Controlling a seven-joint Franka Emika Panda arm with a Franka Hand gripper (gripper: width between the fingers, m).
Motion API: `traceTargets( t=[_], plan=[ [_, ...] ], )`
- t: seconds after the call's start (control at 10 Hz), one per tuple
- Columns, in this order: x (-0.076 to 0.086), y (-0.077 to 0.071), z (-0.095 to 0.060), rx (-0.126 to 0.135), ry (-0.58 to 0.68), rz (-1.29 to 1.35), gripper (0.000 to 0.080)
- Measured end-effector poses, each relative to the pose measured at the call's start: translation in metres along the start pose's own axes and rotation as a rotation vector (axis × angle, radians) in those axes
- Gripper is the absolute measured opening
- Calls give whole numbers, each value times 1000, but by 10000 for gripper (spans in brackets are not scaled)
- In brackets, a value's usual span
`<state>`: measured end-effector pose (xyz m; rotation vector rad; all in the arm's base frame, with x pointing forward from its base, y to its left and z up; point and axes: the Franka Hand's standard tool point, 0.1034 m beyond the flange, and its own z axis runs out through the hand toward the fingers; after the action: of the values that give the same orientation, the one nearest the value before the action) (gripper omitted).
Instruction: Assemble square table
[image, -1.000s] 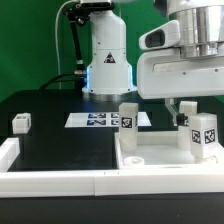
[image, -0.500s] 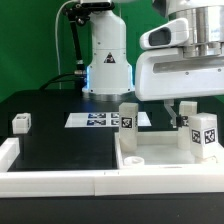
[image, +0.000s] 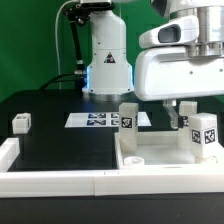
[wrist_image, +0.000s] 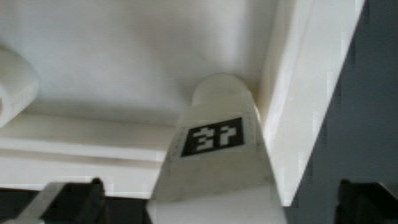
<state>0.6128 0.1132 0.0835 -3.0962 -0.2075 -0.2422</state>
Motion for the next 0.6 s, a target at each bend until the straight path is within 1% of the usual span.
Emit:
traceTargets(
  t=[0.1, 0.3, 0.6],
  plan=[
    [0, 0, 0, 0, 0, 1, 621],
    [0, 0, 0, 0, 0, 1, 292],
    [0, 1, 0, 0, 0, 38, 292]
  ],
)
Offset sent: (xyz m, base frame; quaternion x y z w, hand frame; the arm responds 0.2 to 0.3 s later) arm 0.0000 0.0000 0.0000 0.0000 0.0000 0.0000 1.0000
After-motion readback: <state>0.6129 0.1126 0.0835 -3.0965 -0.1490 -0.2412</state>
